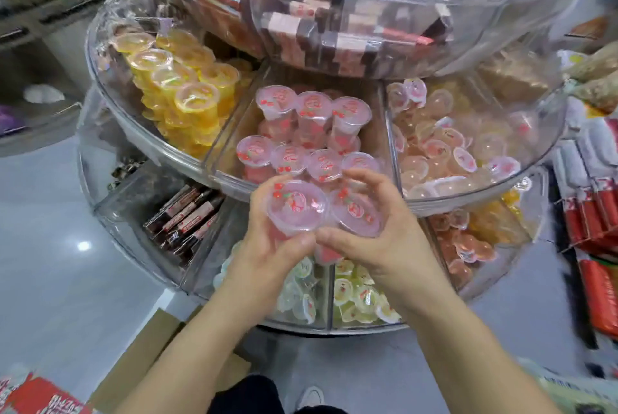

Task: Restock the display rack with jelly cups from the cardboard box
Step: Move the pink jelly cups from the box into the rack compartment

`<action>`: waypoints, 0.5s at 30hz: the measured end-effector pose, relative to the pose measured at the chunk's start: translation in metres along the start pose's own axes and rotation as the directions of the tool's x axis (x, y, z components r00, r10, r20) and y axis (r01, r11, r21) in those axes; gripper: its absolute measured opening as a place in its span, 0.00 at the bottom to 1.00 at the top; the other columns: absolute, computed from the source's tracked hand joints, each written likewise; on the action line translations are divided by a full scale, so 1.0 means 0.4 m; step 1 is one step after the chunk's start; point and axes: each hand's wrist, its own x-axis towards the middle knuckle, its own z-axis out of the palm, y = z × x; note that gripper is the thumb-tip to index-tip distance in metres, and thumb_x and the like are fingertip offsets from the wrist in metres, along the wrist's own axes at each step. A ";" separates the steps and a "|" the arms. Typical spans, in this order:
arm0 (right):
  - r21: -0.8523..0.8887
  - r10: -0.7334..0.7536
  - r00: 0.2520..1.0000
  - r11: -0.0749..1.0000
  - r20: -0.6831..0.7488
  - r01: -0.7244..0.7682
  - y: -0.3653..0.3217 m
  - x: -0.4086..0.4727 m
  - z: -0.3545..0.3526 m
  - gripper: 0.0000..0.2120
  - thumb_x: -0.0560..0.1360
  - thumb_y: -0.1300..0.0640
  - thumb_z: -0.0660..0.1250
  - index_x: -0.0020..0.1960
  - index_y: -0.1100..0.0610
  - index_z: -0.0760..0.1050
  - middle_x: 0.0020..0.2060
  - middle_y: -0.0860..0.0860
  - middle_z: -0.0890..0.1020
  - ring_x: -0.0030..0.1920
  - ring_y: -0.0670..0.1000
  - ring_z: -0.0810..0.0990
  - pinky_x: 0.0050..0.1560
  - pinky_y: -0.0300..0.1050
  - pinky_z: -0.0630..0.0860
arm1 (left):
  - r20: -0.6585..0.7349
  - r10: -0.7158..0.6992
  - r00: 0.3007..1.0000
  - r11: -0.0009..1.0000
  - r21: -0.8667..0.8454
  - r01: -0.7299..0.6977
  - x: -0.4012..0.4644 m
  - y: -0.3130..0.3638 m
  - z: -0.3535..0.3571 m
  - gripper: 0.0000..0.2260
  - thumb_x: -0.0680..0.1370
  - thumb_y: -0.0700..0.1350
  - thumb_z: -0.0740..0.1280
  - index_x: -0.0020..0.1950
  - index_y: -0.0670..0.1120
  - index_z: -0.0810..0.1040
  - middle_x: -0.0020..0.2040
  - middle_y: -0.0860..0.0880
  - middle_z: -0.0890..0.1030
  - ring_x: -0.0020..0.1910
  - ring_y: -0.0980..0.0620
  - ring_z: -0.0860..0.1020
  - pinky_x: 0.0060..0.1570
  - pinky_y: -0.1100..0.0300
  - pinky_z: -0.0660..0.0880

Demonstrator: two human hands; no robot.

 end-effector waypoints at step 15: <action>-0.349 -0.043 0.994 0.937 -0.101 0.005 0.004 0.196 0.044 0.30 0.63 0.65 0.71 0.58 0.43 0.69 0.54 0.35 0.74 0.58 0.32 0.70 0.57 0.23 0.64 | -0.218 0.028 0.976 0.885 0.459 0.077 0.208 -0.009 -0.176 0.26 0.61 0.53 0.78 0.51 0.62 0.66 0.49 0.60 0.76 0.50 0.60 0.76 0.50 0.58 0.75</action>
